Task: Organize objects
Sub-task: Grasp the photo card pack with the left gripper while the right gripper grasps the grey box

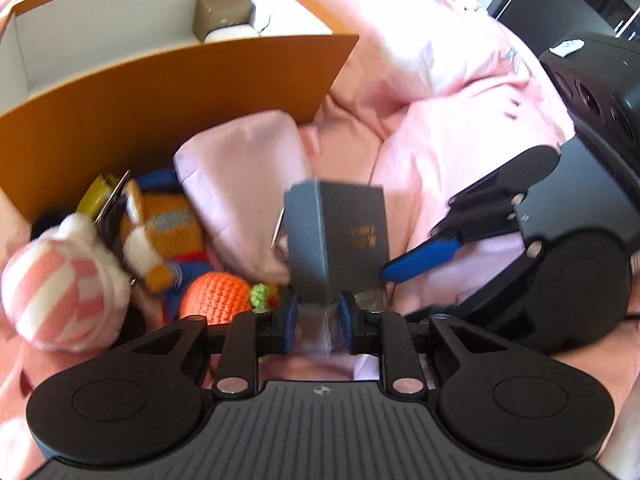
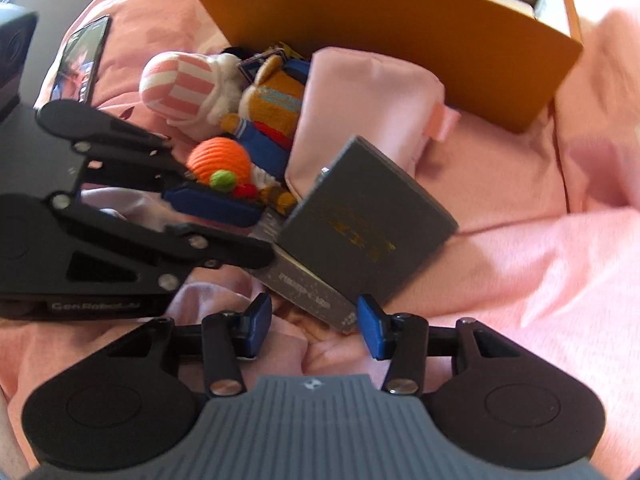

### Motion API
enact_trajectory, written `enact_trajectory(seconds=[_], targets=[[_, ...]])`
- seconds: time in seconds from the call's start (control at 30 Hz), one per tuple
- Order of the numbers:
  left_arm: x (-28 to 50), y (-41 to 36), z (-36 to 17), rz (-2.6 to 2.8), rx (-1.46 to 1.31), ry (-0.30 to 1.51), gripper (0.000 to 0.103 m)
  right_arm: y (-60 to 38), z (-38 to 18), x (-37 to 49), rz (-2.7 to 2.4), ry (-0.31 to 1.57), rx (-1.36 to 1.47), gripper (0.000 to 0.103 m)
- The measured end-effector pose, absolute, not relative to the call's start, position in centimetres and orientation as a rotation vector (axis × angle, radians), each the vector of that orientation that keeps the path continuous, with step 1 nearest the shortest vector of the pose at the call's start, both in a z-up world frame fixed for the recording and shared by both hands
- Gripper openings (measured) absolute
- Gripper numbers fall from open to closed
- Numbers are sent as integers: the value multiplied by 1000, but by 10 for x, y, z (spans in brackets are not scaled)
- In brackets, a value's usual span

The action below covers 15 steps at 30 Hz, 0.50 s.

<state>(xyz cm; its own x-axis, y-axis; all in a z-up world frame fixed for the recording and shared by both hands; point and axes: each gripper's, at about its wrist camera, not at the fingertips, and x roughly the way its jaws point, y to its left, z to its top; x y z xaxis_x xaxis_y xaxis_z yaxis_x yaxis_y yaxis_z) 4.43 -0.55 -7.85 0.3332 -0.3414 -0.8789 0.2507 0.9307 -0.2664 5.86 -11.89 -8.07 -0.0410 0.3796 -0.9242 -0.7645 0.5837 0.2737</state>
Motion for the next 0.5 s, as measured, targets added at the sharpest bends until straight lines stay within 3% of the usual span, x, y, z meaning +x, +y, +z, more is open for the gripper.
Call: enact_trajectory(seconds=[0.03,0.23,0.37,0.5], targets=[[48,-8,-83,-379,-82,1192,7,-116,-80,59,971,1298,-378,51],[41,-1,-71,-378,-52,1186,9,-103,-80,54,1019,1260,-447,46],[35,-2,-68,-468,52,1207,22,-111,-82,64,988,1293,-431,45],[31,-13,-72,-564,214,1211,24,-120,-83,72,939,1317,-440,46]])
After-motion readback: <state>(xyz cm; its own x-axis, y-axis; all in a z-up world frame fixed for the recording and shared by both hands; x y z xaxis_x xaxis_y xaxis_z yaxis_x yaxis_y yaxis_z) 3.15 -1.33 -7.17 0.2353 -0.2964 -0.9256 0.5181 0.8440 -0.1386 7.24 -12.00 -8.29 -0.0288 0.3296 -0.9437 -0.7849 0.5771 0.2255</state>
